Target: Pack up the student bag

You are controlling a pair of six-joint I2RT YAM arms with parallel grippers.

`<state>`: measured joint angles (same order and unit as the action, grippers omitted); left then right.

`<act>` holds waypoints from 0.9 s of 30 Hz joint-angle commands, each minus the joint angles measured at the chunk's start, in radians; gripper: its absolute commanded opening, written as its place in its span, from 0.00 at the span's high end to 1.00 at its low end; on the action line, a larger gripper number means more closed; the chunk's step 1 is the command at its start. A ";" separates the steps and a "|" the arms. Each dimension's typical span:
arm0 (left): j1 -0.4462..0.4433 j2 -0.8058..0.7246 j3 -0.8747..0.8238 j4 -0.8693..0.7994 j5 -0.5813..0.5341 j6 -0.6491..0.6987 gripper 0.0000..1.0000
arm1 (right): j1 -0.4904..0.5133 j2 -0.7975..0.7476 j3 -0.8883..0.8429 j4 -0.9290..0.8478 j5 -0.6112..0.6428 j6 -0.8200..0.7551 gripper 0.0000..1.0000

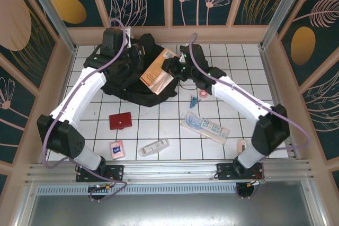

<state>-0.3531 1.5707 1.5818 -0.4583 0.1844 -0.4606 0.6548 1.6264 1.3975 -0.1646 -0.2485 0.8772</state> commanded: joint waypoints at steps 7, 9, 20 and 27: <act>-0.001 0.004 0.133 0.063 0.152 0.045 0.99 | -0.080 0.191 0.089 0.103 -0.158 -0.057 0.77; -0.001 0.014 0.131 0.094 0.226 0.043 0.99 | -0.077 0.234 0.123 0.130 -0.211 -0.052 0.77; 0.000 0.052 0.121 0.180 0.442 0.058 1.00 | -0.068 0.430 0.252 0.396 -0.396 0.027 0.75; -0.001 0.085 0.152 0.242 0.576 0.037 1.00 | -0.038 0.571 0.347 0.413 -0.437 0.054 0.72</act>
<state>-0.3523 1.6508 1.6745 -0.3725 0.6292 -0.4267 0.5907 2.1624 1.6783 0.1593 -0.6277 0.9077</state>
